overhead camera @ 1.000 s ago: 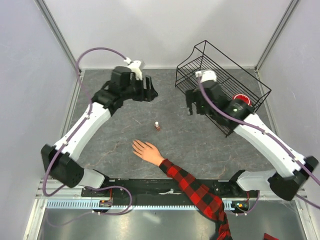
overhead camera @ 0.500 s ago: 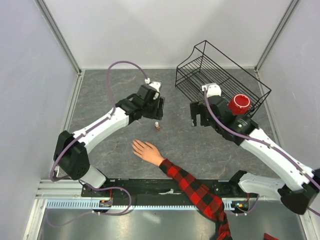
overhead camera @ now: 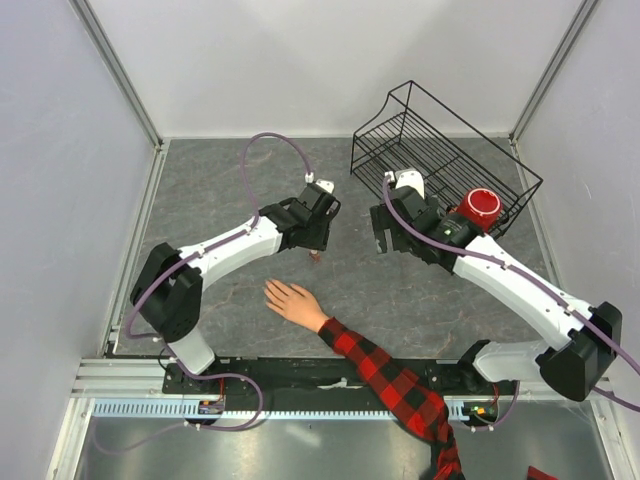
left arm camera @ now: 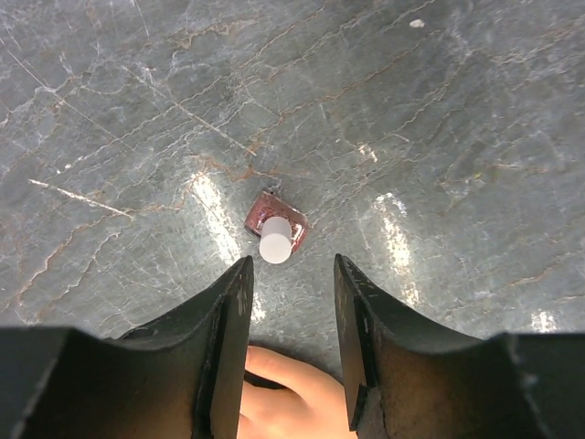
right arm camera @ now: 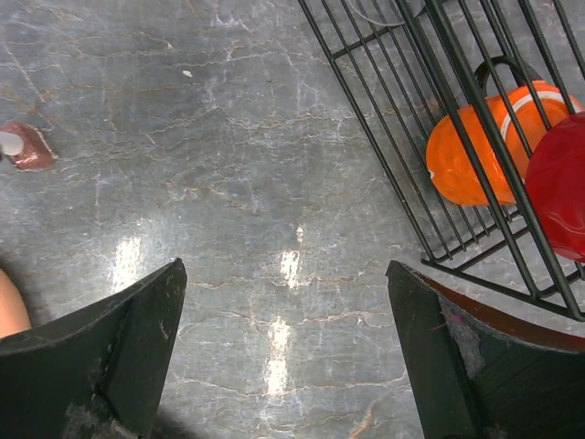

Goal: Paint the nails

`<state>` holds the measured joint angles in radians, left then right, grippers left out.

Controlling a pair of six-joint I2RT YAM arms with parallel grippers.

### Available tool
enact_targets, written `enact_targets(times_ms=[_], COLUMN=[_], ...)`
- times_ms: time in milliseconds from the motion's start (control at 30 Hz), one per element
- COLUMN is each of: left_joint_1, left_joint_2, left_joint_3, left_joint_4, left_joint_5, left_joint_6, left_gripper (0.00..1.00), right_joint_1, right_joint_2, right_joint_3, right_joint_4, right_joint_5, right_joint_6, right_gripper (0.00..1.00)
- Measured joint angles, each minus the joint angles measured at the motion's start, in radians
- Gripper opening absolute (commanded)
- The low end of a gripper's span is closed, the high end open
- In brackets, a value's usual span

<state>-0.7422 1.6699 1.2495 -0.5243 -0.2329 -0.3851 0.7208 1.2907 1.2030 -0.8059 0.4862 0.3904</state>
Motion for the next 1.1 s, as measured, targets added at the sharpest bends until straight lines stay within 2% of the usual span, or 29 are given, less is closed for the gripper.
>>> enact_targets(times_ms=[533,700,800,867,900,1100], left_joint_1=[-0.001,-0.001,-0.001,-0.001,-0.001,0.000], left_joint_2=[0.063,0.089,0.100,0.102,0.102,0.092], left_joint_3=[-0.013,-0.013,-0.013,-0.013,-0.013,-0.013], left_joint_4=[0.022,0.032,0.033,0.033,0.033,0.032], left_joint_5=[-0.023,-0.028,-0.029,-0.030,-0.029,0.005], left_joint_6=[-0.008,-0.008,-0.008,-0.008,-0.006,0.008], left_gripper=[0.46,0.42,0.30,0.09,0.02,0.02], right_joint_1=[0.000,0.000,0.000,0.000,0.000,0.000], right_joint_2=[-0.057,-0.060,-0.061,-0.062,-0.062,-0.064], right_joint_3=[-0.040,-0.047,-0.049,-0.051,-0.051,-0.072], right_joint_4=[0.033,0.034,0.035,0.034,0.035,0.058], right_joint_5=[-0.043,-0.044,-0.045,-0.046,-0.049,-0.109], right_joint_6=[-0.028,-0.028,-0.028,-0.028,-0.028,-0.047], right_gripper=[0.98,0.98,0.99,0.98,0.98,0.98])
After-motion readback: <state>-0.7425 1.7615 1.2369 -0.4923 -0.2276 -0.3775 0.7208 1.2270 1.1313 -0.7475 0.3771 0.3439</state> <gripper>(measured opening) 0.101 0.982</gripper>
